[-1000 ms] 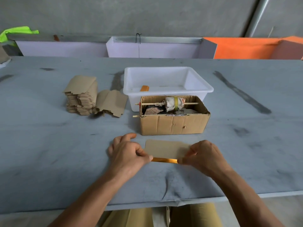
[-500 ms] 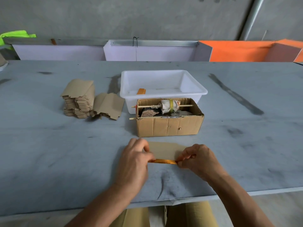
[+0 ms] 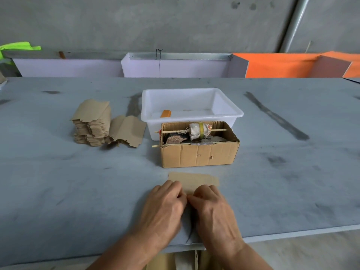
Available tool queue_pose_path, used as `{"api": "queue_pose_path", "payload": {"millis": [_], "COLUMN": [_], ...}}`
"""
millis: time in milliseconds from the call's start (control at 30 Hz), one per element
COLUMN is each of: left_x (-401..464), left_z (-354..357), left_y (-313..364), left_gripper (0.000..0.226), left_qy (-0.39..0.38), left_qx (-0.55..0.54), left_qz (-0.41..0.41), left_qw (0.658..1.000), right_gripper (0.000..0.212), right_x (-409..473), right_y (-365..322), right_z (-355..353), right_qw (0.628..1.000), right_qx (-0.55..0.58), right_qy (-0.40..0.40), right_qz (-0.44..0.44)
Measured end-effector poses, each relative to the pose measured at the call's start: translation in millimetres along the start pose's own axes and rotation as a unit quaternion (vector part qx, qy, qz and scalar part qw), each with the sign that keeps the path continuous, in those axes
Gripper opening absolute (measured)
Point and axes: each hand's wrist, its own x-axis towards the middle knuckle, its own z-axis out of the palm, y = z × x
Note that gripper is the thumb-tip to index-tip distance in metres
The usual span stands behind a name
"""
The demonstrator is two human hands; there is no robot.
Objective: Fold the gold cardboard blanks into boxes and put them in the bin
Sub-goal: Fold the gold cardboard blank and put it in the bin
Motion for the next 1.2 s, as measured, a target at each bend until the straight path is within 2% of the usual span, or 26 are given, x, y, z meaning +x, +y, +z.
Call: {"api": "queue_pose_path", "payload": {"millis": [100,200,400,533,600,700,800,1000,1200], "left_x": [-4.9,-7.1,-15.9,7.5,22.7,39.0,49.3,52.3,56.6], "left_z": [-0.4,-5.6,-13.9,-13.8,-9.0,0.5,7.5,8.1,0.5], "left_y": [-5.1,-8.0,-14.5,-28.1,-34.6,-38.1,-36.1,-34.8,-38.8], "left_gripper": [0.019,0.021,0.021,0.024,0.019,0.024,0.029,0.037,0.034], "left_qy": [0.007,0.004,-0.025,0.000,0.011,-0.031,-0.082,-0.128,-0.148], "left_qx": [-0.021,-0.028,-0.087,-0.142,-0.130,-0.107,-0.071,-0.076,-0.105], "left_qz": [-0.009,-0.022,-0.046,-0.107,-0.139,-0.163,-0.174,-0.220,-0.252], "left_qw": [1.000,0.999,0.995,0.984,0.982,0.980,0.979,0.964,0.951], "right_gripper": [0.029,0.016,0.033,0.026,0.023,0.022,0.024,0.027,0.023], "right_x": [-1.7,-3.2,-1.0,25.1,35.3,46.0,53.5,63.9,61.6], "right_y": [9.9,23.0,39.3,45.0,46.5,47.6,47.3,49.4,51.4], "right_z": [-1.8,-3.6,-14.6,-17.1,-13.3,-6.9,-5.0,-9.4,-8.2], "right_qw": [1.000,0.998,0.993,0.991,0.990,0.984,0.982,0.976,0.981], "right_qx": [-0.010,-0.021,0.001,0.025,0.013,-0.026,-0.051,-0.019,0.002], "right_qy": [-0.022,-0.036,-0.044,-0.007,-0.031,-0.091,-0.115,-0.170,-0.158], "right_qz": [0.016,0.053,0.114,0.130,0.134,0.150,0.143,0.132,0.109]}}
